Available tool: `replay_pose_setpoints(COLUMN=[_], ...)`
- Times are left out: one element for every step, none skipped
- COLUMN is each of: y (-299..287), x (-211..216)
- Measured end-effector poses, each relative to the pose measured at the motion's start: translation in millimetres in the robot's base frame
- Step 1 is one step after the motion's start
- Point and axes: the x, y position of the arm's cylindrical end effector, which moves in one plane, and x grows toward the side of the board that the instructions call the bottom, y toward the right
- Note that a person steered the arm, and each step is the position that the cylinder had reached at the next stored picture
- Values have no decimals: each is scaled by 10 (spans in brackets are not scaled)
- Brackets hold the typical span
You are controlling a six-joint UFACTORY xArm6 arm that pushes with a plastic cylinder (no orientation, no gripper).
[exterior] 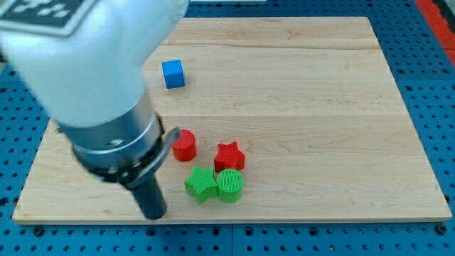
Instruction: Separate green star and green circle
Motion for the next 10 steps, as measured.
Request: replay_pose_setpoints(y=[511,1322,1660,1767,2027,2177,1903,1341,1210,1187], x=[-224,-240,-241,-225,-301,-170,80,201,201,202])
